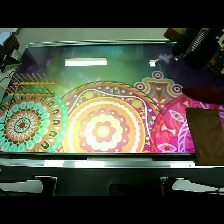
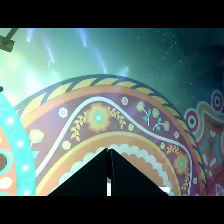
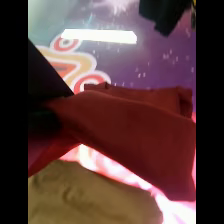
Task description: Fold the clothes and pants, and hang the long-sleeved shirts on hangers.
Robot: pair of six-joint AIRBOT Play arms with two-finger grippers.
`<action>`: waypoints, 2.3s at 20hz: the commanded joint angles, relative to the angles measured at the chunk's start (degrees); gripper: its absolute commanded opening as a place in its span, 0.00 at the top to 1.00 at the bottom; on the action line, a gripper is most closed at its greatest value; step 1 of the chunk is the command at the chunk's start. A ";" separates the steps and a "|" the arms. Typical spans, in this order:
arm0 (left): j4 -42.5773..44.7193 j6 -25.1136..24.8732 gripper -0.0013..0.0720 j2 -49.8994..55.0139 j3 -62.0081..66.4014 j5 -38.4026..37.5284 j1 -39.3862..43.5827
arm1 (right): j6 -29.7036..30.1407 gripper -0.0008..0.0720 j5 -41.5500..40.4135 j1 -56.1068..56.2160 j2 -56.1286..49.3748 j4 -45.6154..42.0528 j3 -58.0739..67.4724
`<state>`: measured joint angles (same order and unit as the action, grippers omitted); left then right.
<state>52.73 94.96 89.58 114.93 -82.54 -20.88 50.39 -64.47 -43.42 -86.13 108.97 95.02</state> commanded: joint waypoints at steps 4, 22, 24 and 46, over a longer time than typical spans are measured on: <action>0.00 0.17 0.96 0.02 -0.02 -0.22 0.02 | -9.92 0.95 -11.58 -0.31 3.32 -5.33 0.07; -0.15 -0.07 0.96 0.02 -0.02 -3.61 0.02 | 3.48 0.95 -25.27 -0.31 9.77 -17.81 -6.27; -0.13 -0.07 0.96 0.02 -0.02 -3.61 0.02 | 5.40 0.95 -26.03 -0.31 9.84 -22.49 -12.41; -0.11 -0.72 0.96 0.02 -0.02 -3.56 0.02 | 6.64 0.66 -22.82 -0.31 9.81 -39.56 -32.54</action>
<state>52.62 94.26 89.58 114.93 -86.13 -20.86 56.66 -86.21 -43.72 -76.34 70.85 62.52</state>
